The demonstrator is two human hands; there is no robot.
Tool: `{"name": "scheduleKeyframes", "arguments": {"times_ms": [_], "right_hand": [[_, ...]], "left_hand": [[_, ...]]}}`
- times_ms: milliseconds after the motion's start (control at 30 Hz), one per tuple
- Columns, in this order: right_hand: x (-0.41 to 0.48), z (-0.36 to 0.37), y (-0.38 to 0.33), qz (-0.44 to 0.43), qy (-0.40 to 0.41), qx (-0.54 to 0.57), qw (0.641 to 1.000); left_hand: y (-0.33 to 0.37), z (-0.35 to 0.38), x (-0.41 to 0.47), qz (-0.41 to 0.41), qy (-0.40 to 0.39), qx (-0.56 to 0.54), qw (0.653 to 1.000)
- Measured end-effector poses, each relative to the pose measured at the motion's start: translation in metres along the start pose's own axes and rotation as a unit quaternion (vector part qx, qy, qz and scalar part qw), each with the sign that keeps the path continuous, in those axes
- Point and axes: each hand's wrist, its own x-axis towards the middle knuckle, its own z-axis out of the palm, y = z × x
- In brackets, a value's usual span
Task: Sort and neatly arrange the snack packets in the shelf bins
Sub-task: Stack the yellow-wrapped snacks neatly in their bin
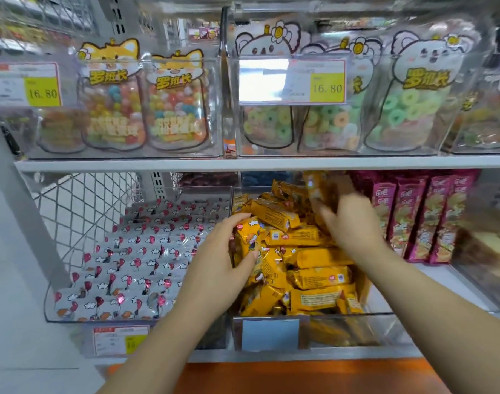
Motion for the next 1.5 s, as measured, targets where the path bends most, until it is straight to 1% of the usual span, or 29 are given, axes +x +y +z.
{"name": "scheduleKeyframes", "arguments": {"times_ms": [100, 200, 300, 333, 367, 433, 467, 500, 533, 600, 633, 700, 767, 833, 933, 1067, 1200, 1300, 1400, 1500], "right_hand": [[0.009, 0.017, -0.007, -0.061, -0.001, 0.045, 0.997], [0.011, 0.031, -0.006, -0.073, -0.035, 0.011, 0.997], [0.002, 0.032, 0.002, -0.07, -0.047, -0.043, 0.996], [-0.002, 0.027, 0.002, -0.064, -0.052, -0.043, 0.996], [-0.007, 0.019, 0.0, -0.067, -0.055, -0.028, 0.996], [-0.02, 0.002, -0.008, -0.086, -0.068, 0.045, 0.993], [-0.028, -0.006, -0.014, -0.11, -0.091, 0.085, 0.986], [-0.035, -0.012, -0.021, -0.143, -0.135, 0.108, 0.974], [-0.043, -0.018, -0.03, -0.177, -0.194, 0.108, 0.959], [-0.056, -0.021, -0.044, -0.224, -0.318, 0.053, 0.92], [-0.06, -0.02, -0.049, -0.241, -0.362, 0.008, 0.901], [-0.063, -0.016, -0.054, -0.258, -0.399, -0.078, 0.876], [-0.063, -0.012, -0.058, -0.26, -0.399, -0.121, 0.871], [-0.064, -0.007, -0.062, -0.253, -0.403, -0.14, 0.869], [-0.068, 0.0, -0.067, -0.242, -0.409, -0.145, 0.868], [-0.07, 0.005, -0.066, -0.222, -0.411, -0.141, 0.873], [-0.066, 0.002, -0.073, -0.227, -0.429, -0.176, 0.856], [-0.062, 0.001, -0.075, -0.224, -0.436, -0.156, 0.858], [-0.063, -0.002, -0.072, -0.21, -0.438, -0.096, 0.869], [-0.065, -0.002, -0.068, -0.199, -0.445, -0.064, 0.871]], "left_hand": [[-0.001, 0.001, 0.002, -0.004, 0.007, 0.0, 1.0], [-0.003, 0.002, 0.004, -0.011, 0.012, -0.005, 1.0], [-0.004, 0.003, 0.002, -0.01, 0.017, 0.007, 1.0], [-0.005, 0.004, 0.002, -0.013, 0.018, 0.011, 1.0], [-0.005, 0.005, 0.001, -0.015, 0.018, 0.011, 1.0], [-0.006, 0.006, 0.001, -0.019, 0.014, 0.001, 1.0], [-0.007, 0.006, 0.0, -0.02, 0.013, -0.006, 1.0], [-0.009, 0.005, -0.001, -0.019, 0.015, -0.013, 1.0], [-0.009, 0.004, -0.001, -0.015, 0.019, -0.017, 1.0], [-0.009, 0.001, -0.004, -0.005, 0.028, -0.014, 0.999], [-0.008, 0.0, -0.005, -0.002, 0.032, -0.013, 0.999], [-0.009, -0.002, -0.007, 0.004, 0.038, -0.016, 0.999], [-0.011, -0.003, -0.008, 0.008, 0.037, -0.018, 0.999], [-0.014, -0.004, -0.009, 0.012, 0.037, -0.015, 0.999], [-0.013, -0.005, -0.01, 0.024, 0.038, -0.004, 0.999], [-0.011, -0.01, -0.011, 0.032, 0.055, -0.032, 0.997], [-0.008, -0.016, -0.014, 0.048, 0.075, -0.047, 0.995], [-0.008, -0.018, -0.017, 0.055, 0.078, -0.048, 0.994], [-0.007, -0.021, -0.017, 0.053, 0.097, -0.058, 0.992], [-0.008, -0.021, -0.015, 0.04, 0.108, -0.083, 0.99]]}}
